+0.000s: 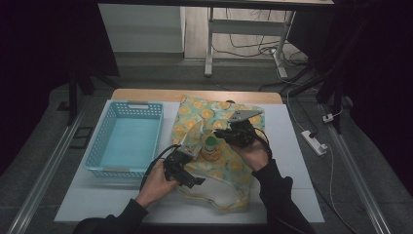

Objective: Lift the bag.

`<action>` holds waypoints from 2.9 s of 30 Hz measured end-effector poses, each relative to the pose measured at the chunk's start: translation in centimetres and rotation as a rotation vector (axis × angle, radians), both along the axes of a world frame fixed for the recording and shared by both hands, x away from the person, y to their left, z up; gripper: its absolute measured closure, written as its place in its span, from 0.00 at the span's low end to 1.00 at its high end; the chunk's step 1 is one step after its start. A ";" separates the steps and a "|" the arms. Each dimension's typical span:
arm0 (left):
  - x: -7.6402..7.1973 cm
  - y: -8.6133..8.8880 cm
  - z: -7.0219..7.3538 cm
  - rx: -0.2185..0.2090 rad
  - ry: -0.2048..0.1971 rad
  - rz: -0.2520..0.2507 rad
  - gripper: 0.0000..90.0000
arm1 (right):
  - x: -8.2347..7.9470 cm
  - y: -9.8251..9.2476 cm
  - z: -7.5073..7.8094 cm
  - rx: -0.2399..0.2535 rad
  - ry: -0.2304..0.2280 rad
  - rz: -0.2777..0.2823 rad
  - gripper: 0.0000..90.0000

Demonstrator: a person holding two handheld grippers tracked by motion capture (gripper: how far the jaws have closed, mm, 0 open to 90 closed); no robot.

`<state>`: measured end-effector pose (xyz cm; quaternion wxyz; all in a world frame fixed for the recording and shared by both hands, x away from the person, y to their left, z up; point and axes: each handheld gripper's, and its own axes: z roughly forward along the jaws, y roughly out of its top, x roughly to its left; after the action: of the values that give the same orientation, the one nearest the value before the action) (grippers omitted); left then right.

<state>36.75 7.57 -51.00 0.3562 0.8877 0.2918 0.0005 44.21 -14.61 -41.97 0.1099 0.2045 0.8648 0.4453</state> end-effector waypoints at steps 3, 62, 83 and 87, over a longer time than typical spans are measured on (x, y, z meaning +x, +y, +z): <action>0.1 -0.2 -0.5 0.021 -0.006 -0.021 0.00 | 0.0 0.0 -0.1 -0.002 0.004 -0.001 1.00; 1.0 -1.1 3.5 0.019 0.022 0.047 1.00 | 0.9 -0.3 2.1 0.008 0.061 0.012 1.00; 4.2 0.7 12.9 -0.120 -0.007 0.035 1.00 | 1.2 0.2 6.4 -0.004 0.039 0.035 1.00; 5.5 1.4 14.2 -0.148 0.015 0.026 1.00 | 1.3 0.2 7.1 -0.012 0.033 0.029 1.00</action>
<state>42.24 8.96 -36.77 0.4188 0.8550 0.3050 -0.0230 45.48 -14.39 -34.83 0.0906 0.1988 0.8719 0.4383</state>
